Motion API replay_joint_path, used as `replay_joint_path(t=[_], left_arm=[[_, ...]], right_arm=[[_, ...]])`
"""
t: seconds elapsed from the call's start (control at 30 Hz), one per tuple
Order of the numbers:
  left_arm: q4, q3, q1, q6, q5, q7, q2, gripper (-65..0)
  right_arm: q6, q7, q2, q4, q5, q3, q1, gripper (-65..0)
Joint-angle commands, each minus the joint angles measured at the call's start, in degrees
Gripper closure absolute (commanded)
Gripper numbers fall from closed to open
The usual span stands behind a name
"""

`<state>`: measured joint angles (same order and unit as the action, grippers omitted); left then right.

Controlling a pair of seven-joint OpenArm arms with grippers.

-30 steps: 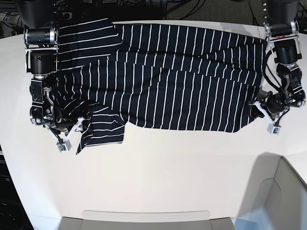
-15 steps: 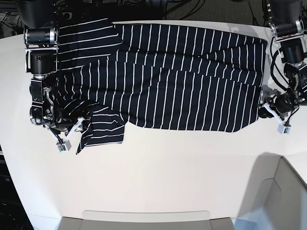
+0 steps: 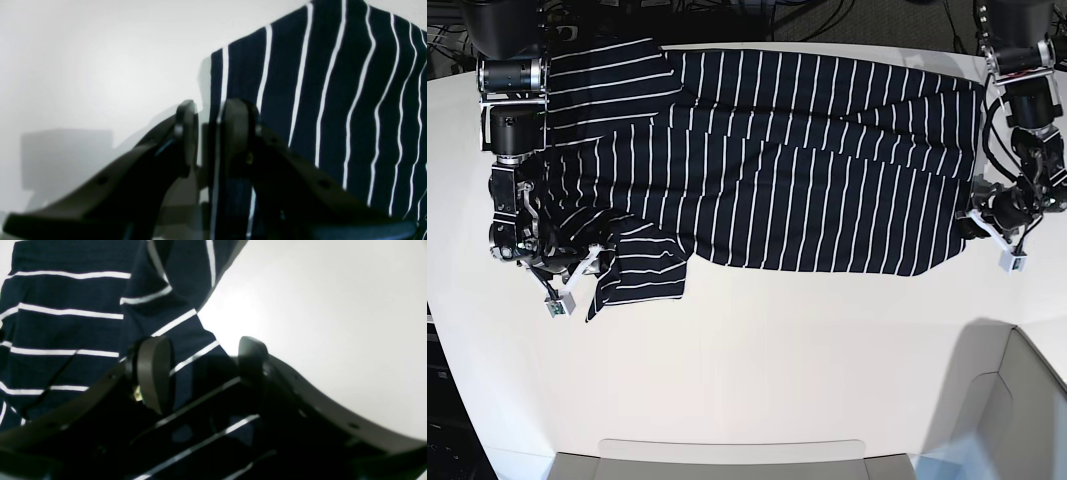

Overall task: Fold the T-shirt properly
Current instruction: 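Grasp the hem edge with both grippers, then lift the hem and fold it over toward the collar fold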

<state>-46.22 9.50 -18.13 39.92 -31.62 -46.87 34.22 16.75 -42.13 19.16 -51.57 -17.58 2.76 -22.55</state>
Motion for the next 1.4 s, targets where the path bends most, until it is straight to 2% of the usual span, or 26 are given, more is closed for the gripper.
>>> replay_joint_path(t=[0.0,0.17,0.57,0.73,0.8,0.9,0.93,1.0,1.07,1.23,1.37], left_arm=[[-0.5,0.3,-1.2,0.1,-0.3,0.0,0.7,-17.0],[-0.5,0.4,-1.2,0.1,-0.3,0.0,0.5,-17.0],[-0.2,0.0,-3.6,0.1,-0.2,-0.2,-3.6,-17.0],[-0.2,-4.4,-3.6,0.1,-0.1,0.6,-3.8,-16.5],[-0.3,-4.8,-3.3,0.1,0.0,0.6,-3.8,-13.6],[-0.2,-4.4,-3.3,0.1,0.3,0.6,-3.8,-1.5],[-0.2,-4.4,-3.2,0.0,0.4,0.6,-3.8,0.0],[-0.2,-4.4,-3.2,0.0,0.4,0.7,-3.6,0.0],[-0.5,-4.4,-3.2,0.1,0.4,0.7,-3.5,0.0],[-2.0,-4.4,-3.2,0.1,0.4,0.7,-3.5,0.0],[-4.9,-4.4,-3.2,0.1,0.4,0.6,-3.5,0.0]], right_arm=[[0.2,-4.1,0.2,-0.1,1.1,-0.3,0.3,-32.7],[0.2,-4.2,0.2,-1.2,1.1,-0.3,0.3,-32.7],[0.2,-4.2,0.0,-1.2,1.1,-0.3,-0.3,-32.7],[0.2,-4.1,-0.2,-0.5,1.1,-0.3,-1.7,-32.7],[0.2,-4.1,-0.7,-0.3,1.1,-0.3,-2.2,-32.7],[0.2,-4.1,-1.3,-0.2,1.1,-0.9,-2.6,-32.6],[0.2,-4.1,-1.3,-0.2,1.1,-2.2,-3.2,-32.5],[0.2,-4.1,-1.1,0.4,1.1,-6.2,-3.8,-30.1],[0.2,-4.0,-1.0,1.2,1.1,-9.1,-4.6,-24.9],[0.0,-3.7,-1.2,1.8,1.1,-9.7,-5.9,-1.4],[-0.1,-3.9,-0.9,1.8,1.1,-9.7,-6.9,0.0]])
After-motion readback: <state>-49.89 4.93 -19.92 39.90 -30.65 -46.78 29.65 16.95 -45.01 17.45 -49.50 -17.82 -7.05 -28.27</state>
